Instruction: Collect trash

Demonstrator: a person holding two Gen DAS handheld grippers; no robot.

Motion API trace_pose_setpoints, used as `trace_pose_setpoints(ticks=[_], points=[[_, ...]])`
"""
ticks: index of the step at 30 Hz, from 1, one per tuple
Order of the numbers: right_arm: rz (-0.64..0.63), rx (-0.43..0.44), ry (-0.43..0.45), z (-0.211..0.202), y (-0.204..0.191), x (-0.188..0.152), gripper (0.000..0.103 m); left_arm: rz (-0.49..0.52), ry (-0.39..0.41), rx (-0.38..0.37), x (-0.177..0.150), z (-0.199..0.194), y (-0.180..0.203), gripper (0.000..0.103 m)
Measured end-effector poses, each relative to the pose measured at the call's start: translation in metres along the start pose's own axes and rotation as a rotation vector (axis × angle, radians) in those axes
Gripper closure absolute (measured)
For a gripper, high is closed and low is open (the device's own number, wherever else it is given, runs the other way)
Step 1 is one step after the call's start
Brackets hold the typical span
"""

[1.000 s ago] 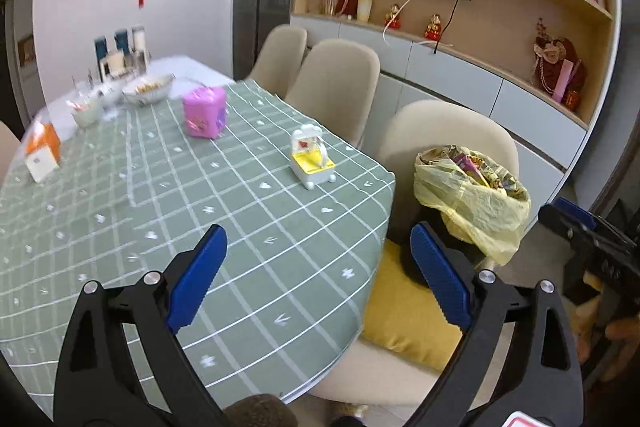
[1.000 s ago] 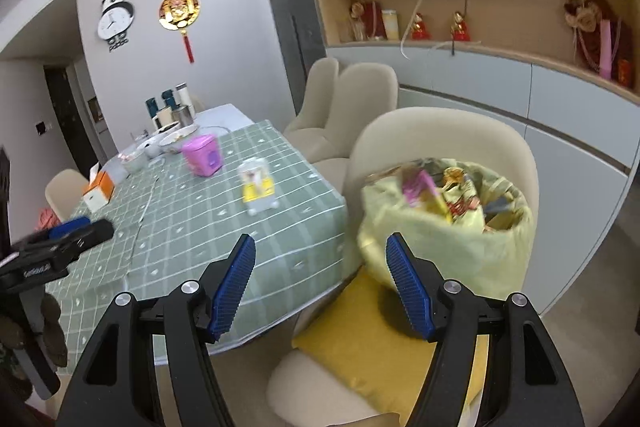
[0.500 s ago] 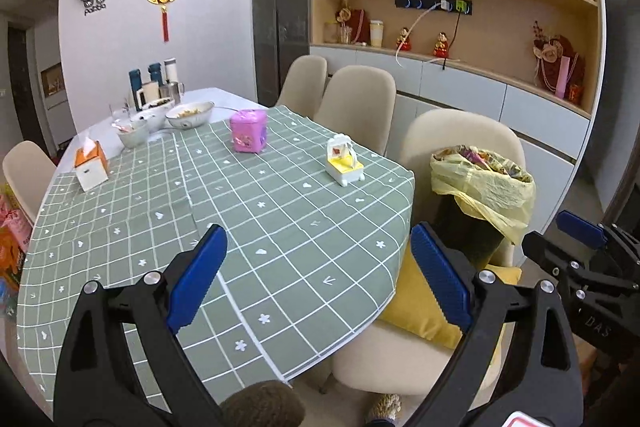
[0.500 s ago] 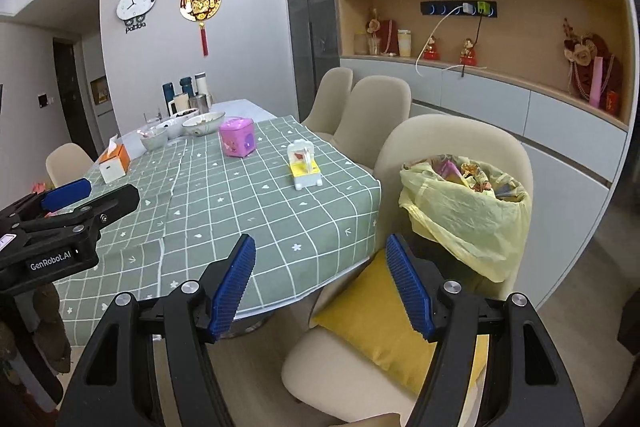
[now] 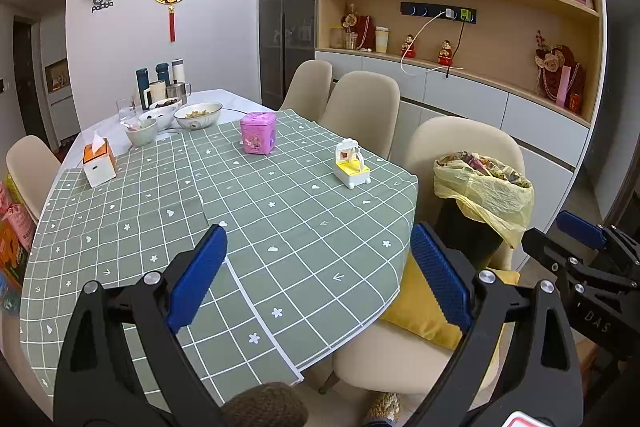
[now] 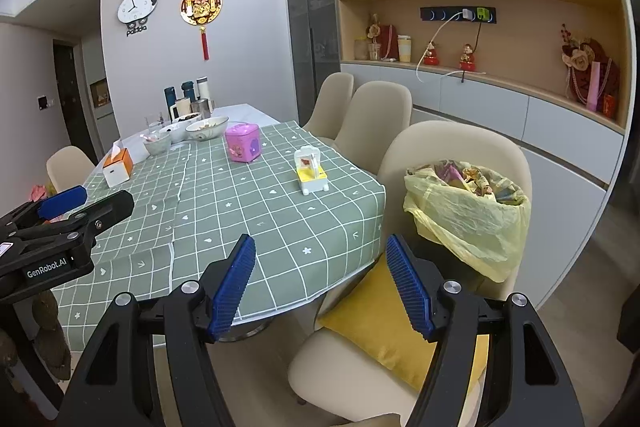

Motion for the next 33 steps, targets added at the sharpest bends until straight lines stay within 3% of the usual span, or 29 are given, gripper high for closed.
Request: trace_pose_setpoints(ticks=[33], points=[[0.026, -0.044, 0.013, -0.011, 0.011, 0.001, 0.039, 0.032, -0.012, -0.052, -0.005, 0.0, 0.017, 0.014]])
Point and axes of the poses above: each gripper's, at about its wrist camera, not at the fingertips, and z roughly the way its jaws point, y to its right, x to its top, the point moved 8 cm from there along z, roughly the way its jaws point, and after that the axes turned 14 degrees about -y, right-handed, at the moved point
